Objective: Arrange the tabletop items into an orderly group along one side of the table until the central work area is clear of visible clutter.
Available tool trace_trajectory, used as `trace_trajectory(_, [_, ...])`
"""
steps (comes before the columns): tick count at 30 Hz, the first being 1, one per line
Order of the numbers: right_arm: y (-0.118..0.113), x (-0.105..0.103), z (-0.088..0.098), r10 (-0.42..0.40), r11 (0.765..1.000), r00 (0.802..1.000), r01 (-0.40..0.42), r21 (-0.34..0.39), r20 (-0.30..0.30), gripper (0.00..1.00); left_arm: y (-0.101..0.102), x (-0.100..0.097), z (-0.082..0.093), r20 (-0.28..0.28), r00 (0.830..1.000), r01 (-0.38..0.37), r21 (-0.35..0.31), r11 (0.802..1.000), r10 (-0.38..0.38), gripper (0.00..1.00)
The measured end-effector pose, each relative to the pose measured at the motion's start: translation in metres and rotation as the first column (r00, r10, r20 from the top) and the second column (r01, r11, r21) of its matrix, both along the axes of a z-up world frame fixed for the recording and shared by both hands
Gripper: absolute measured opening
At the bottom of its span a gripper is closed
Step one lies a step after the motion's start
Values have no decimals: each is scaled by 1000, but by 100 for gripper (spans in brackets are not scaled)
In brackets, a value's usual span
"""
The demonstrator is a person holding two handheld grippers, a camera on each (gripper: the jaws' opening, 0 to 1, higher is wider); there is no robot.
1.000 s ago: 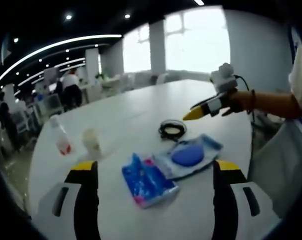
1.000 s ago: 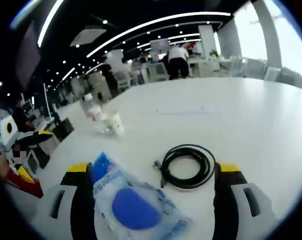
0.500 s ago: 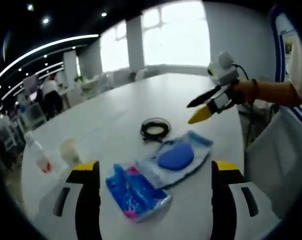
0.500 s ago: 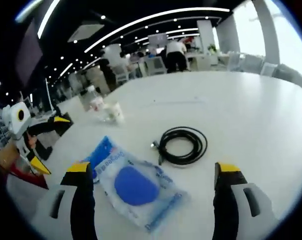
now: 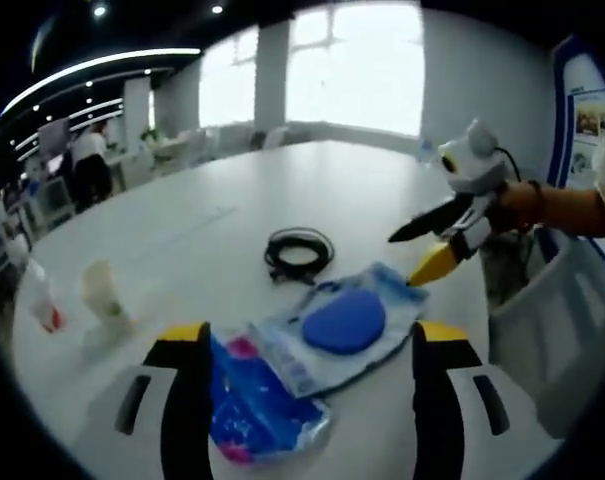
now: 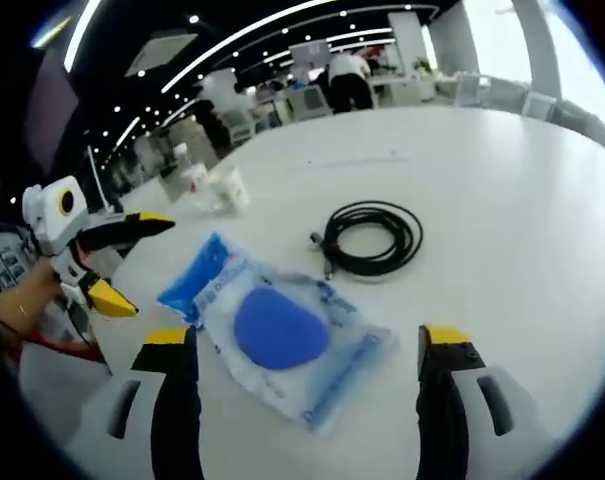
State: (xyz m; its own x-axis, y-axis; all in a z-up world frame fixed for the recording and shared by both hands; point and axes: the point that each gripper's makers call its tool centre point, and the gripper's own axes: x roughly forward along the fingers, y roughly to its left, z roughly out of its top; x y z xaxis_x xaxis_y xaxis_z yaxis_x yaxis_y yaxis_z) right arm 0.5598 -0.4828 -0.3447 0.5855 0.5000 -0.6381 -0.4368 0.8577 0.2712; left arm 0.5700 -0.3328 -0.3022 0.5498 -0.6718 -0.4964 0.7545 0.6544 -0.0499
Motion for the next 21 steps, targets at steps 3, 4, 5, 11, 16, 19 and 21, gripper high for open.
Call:
trace_trajectory(3, [-6,-5,-9,-26,1000,999,26,-16,-29,85,1,5,-11,-19,1000,-5,25,1000,5,74])
trace_trajectory(4, [-8,-6,-13,-30,999,999,29,-19,-40,84,0,7,-16,-35,999,-9,25,1000,10,73])
trace_trajectory(5, [-10,-9,-17,-43,999,997,42,-15,-62,82,1,8,-18,-44,999,-12,26,1000,13,72])
trace_trajectory(11, [-16,-21,-31,-62,998,992,60,-19,-114,74,-1,13,-31,-58,998,-17,46,999,19,64])
trace_trajectory(16, [-15,-28,-35,-92,995,982,97,21,-162,64,-4,12,-42,-103,994,-35,24,999,38,55])
trace_trajectory(19, [-18,-30,-39,-104,994,980,106,8,-171,60,1,12,-55,-130,990,-53,73,996,62,48])
trace_trajectory(21, [-22,-32,-42,-111,994,978,110,-14,-177,50,3,12,-59,-145,987,-61,73,995,71,45])
